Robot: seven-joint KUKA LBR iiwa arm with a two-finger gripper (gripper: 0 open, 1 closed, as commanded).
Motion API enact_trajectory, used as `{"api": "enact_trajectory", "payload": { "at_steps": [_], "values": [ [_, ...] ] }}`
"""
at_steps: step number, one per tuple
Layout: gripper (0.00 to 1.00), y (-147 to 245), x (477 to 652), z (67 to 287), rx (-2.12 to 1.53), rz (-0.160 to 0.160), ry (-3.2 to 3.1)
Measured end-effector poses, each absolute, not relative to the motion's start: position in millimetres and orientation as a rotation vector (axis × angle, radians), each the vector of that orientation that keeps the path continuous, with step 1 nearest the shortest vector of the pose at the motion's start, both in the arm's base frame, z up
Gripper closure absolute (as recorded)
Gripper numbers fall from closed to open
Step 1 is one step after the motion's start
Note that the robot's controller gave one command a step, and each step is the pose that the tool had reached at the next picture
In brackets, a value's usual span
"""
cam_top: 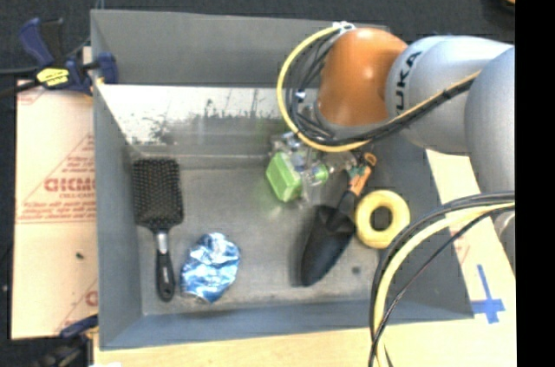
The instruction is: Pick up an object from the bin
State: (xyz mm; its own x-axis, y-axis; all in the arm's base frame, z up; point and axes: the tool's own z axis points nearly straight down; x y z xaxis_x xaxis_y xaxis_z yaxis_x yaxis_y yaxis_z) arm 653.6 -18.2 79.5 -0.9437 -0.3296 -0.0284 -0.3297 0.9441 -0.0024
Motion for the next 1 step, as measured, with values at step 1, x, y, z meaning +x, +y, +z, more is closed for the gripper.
{"api": "enact_trajectory", "payload": {
  "at_steps": [1],
  "values": [
    [1.0, -18.3, 651.8, 105.1, -0.521, 0.005, 3.076]
  ]
}}
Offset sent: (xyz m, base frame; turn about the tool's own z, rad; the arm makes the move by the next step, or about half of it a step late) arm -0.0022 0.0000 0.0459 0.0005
